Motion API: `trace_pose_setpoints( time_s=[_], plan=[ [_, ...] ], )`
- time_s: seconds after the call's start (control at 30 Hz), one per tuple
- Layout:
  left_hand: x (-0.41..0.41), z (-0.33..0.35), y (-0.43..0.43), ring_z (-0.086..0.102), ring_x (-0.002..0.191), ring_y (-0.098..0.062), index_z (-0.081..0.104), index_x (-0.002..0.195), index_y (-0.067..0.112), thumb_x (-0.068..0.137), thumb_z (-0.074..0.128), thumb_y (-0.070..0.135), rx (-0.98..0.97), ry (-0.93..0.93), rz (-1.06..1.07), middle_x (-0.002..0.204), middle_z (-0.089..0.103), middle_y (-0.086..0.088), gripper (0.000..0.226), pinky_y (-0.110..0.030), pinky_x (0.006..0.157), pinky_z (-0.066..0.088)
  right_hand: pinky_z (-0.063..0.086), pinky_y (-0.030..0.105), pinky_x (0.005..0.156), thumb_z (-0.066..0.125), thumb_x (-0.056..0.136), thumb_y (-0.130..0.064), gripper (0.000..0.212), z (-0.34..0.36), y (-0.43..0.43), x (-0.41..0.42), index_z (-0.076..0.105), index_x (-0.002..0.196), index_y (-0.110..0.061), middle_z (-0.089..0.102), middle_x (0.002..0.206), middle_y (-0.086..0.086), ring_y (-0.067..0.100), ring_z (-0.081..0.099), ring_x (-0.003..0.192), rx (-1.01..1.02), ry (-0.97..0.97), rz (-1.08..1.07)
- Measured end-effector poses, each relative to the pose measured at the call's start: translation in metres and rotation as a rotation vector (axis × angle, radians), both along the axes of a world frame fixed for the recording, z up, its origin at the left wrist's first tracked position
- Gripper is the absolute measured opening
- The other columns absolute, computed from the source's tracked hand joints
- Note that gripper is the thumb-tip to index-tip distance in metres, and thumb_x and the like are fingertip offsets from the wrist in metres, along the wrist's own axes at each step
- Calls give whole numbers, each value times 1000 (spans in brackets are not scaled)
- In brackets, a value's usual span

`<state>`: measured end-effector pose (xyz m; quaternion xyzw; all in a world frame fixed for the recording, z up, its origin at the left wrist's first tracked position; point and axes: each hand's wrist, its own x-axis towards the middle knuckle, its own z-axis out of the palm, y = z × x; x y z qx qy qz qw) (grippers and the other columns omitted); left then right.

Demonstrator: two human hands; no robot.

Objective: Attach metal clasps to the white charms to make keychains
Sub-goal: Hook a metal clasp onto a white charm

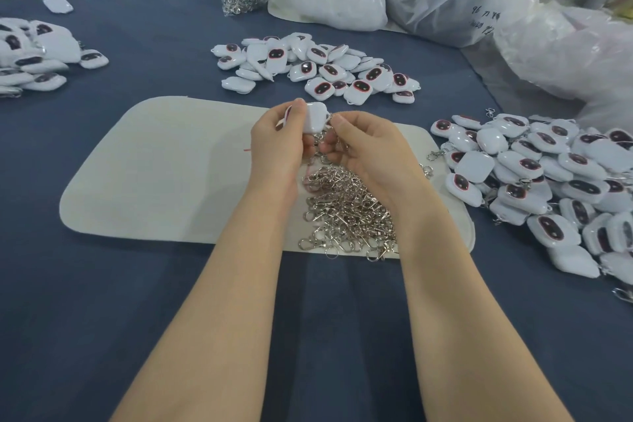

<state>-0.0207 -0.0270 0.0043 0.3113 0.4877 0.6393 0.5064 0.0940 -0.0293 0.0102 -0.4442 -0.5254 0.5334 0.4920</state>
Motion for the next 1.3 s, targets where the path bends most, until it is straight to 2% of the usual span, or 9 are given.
trace_pose_setpoints(
  time_s=[0.27, 0.43, 0.57, 0.77, 0.9, 1.03, 1.13, 1.2, 1.3],
  plan=[
    [-1, 1, -1, 45, 42, -4, 63, 94, 14, 96, 55, 23, 11, -24, -54, 63, 51, 1, 12, -21, 49, 41, 50, 24, 62, 54, 97, -21, 16, 0, -1, 2, 58, 83, -15, 55, 58, -8, 11, 55, 56, 69, -73, 39],
    [3, 2, -3, 43, 42, -3, 61, 93, 20, 95, 56, 20, 98, 67, -67, 56, 51, 9, 6, -19, 47, 39, 37, 25, 53, 55, 93, -22, 30, 0, -2, -1, 48, 64, -18, 43, 43, -12, 11, 41, 46, 152, -220, -61],
    [3, 4, -4, 45, 46, -4, 60, 88, 24, 96, 55, 20, 145, 128, -36, 58, 53, 13, 10, -19, 47, 40, 33, 17, 46, 52, 96, -22, 37, 1, -4, -4, 45, 60, -17, 38, 39, -14, 7, 36, 41, 190, -298, -93],
    [1, 8, -4, 42, 47, -6, 60, 93, 20, 97, 52, 19, 138, -15, -70, 67, 52, 0, 9, -19, 48, 39, 29, 17, 43, 46, 100, -22, 37, 0, -2, -3, 48, 65, -11, 27, 47, -7, 9, 27, 43, 61, 49, 78],
    [3, 8, -5, 42, 48, -7, 60, 94, 19, 97, 52, 19, 113, -28, -91, 75, 55, -4, 8, -19, 49, 38, 19, 23, 46, 45, 96, -18, 34, 1, 0, 0, 52, 63, -13, 27, 49, -5, 11, 26, 43, -50, 127, 71],
    [4, 9, -7, 44, 49, -4, 58, 92, 24, 97, 52, 17, 188, 108, -43, 74, 55, 0, 10, -19, 51, 40, 14, 23, 43, 42, 93, -12, 31, 2, 2, -1, 47, 62, -12, 22, 46, -7, 10, 19, 40, -129, 127, -11],
    [6, 8, -9, 52, 72, -12, 55, 97, 24, 97, 51, 14, 302, 271, -12, 94, 59, -1, 11, -30, 71, 48, 11, 24, 43, 39, 91, -10, 29, 2, 3, -3, 43, 62, -13, 19, 44, -7, 10, 16, 38, -182, 154, -65],
    [8, 8, -12, 53, 82, -14, 53, 98, 26, 96, 51, 14, 356, 364, -13, 96, 58, 6, 12, -36, 81, 47, 10, 23, 42, 37, 90, -10, 29, 2, 4, -4, 42, 62, -13, 20, 42, -7, 9, 16, 36, -224, 189, -89],
    [10, 7, -14, 51, 81, -9, 52, 101, 23, 97, 51, 13, 440, 439, -41, 92, 55, 15, 10, -30, 77, 46, 13, 19, 39, 36, 90, -10, 30, 3, 4, -2, 41, 61, -14, 20, 40, -7, 8, 16, 32, -273, 244, -90]
  ],
)
